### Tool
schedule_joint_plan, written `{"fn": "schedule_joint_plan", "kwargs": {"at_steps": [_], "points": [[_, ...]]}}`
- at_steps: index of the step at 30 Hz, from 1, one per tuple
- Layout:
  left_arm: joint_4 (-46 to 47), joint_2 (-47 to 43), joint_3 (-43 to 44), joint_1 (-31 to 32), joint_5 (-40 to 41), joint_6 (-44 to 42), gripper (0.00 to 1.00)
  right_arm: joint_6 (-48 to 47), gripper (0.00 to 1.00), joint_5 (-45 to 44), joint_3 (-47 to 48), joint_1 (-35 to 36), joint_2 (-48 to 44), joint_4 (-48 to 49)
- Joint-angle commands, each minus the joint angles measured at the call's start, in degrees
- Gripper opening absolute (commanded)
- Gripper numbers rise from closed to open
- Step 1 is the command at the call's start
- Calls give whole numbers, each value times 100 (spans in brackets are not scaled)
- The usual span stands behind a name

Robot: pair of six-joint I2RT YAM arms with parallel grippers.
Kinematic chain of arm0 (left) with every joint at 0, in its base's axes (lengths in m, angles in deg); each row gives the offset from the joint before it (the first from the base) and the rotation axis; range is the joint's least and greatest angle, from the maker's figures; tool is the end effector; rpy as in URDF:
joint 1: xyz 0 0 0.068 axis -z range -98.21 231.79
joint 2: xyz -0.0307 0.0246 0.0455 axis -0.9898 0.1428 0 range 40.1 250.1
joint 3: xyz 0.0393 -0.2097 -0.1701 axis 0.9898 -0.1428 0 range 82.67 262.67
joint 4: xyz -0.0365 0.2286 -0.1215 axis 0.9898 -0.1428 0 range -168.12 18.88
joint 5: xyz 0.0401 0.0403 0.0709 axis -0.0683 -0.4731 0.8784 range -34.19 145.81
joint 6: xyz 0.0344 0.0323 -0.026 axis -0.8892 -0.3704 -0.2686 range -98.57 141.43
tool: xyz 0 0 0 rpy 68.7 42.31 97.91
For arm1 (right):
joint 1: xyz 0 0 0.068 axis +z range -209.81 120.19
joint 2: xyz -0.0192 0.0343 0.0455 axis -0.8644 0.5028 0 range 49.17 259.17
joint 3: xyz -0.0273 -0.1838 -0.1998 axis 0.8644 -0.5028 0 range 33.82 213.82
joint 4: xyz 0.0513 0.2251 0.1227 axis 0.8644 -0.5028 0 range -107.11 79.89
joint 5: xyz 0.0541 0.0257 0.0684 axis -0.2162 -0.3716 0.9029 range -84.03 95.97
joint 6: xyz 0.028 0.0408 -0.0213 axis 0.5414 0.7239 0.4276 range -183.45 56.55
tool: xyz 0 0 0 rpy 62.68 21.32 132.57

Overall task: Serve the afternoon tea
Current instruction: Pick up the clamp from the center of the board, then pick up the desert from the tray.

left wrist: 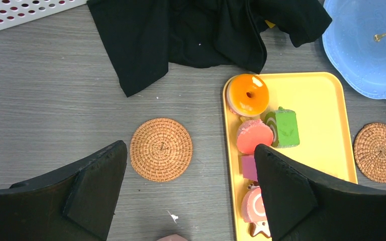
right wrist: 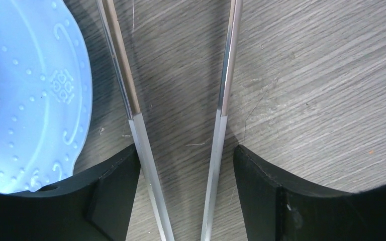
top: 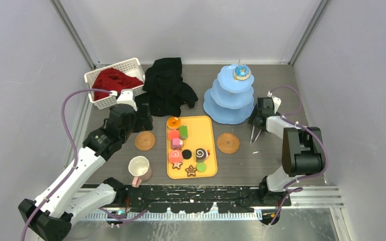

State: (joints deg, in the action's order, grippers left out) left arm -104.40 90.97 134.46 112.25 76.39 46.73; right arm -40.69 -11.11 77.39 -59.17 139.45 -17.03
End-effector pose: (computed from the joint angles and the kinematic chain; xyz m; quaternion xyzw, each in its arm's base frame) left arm 0.1682 -0.0846 0.3249 -0.0472 0.8650 -0.0834 0.4924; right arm 0.2971 -0.0071 0.1534 0.2257 0.9132 -0.0756 0.3308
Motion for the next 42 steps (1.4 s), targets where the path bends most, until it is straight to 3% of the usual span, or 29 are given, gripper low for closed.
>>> {"fn": "schedule_joint_plan", "kwargs": {"at_steps": [1,6,9,13,15,18,23,26,30,34,36,42], "points": [[187,19,32,-20,79,2,97,-166,73,79,-113,-3,-172,-151],[239,87,85,-22,6,16,97,-274,69,125,152,-25,145,-130],[221,90,97,-23,5,23,97,-292,59,204,354,-20,384,-181],[168,20,74,-22,64,23,97,-135,34,40,211,-21,105,-158],[169,-31,48,-25,91,19,97,-84,18,-148,147,-21,-235,-314],[176,-30,48,-20,88,6,97,-24,1,-456,62,-21,-971,-651],[197,-5,100,-22,95,-33,97,22,1,-826,227,-21,-2458,-1527],[201,-16,127,-21,95,-51,97,0,1,-568,593,-21,-3458,-1999],[164,-38,173,-22,121,-51,97,-510,1,1047,1302,-17,-4250,-2095],[181,41,158,-27,306,-73,98,-745,1,2824,2225,217,-4077,-2279],[16,136,215,-22,537,-33,98,-789,1,2901,2686,848,-3877,-2348],[-482,202,435,-164,700,126,100,-1103,1,1915,3956,3583,-2643,-3182]]}}
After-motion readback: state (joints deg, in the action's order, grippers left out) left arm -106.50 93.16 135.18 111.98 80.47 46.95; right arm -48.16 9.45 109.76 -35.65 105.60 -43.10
